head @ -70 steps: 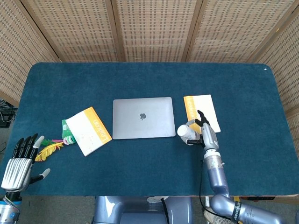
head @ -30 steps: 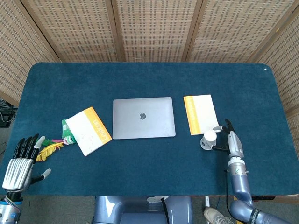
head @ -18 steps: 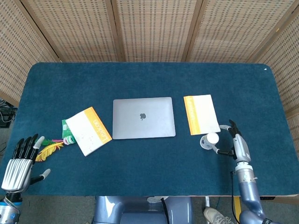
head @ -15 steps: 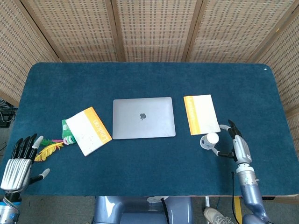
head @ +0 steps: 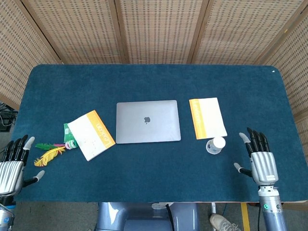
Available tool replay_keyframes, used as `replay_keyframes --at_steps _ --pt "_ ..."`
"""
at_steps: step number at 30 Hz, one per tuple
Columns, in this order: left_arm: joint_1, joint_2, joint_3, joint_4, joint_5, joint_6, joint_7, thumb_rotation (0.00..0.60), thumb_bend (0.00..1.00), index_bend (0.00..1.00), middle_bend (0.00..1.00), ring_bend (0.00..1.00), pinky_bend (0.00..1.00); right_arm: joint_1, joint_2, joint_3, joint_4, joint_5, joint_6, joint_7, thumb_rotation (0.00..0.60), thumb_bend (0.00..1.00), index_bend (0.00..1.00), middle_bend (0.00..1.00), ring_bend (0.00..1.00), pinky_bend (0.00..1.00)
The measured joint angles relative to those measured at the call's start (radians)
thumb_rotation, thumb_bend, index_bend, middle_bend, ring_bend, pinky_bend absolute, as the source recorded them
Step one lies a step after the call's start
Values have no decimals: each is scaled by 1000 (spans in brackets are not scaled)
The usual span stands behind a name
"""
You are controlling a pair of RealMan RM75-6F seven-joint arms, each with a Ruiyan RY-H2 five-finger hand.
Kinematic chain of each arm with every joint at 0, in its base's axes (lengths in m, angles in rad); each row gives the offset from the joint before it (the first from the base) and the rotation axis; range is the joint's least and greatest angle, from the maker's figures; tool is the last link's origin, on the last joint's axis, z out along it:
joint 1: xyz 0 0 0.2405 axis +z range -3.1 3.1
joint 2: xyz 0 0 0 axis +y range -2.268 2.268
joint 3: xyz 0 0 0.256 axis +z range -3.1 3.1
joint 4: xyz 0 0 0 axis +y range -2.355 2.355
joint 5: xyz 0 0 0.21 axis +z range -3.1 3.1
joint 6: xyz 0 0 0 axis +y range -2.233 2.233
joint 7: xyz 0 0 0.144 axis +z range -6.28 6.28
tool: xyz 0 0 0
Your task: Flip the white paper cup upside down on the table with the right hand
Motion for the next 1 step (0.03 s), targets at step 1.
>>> replay_keyframes --at_steps 1 --pt "0 3 0 -1 0 0 -3 600 176 0 0 0 0 -2 5 -1 -7 1 -3 -6 600 169 0 0 0 0"
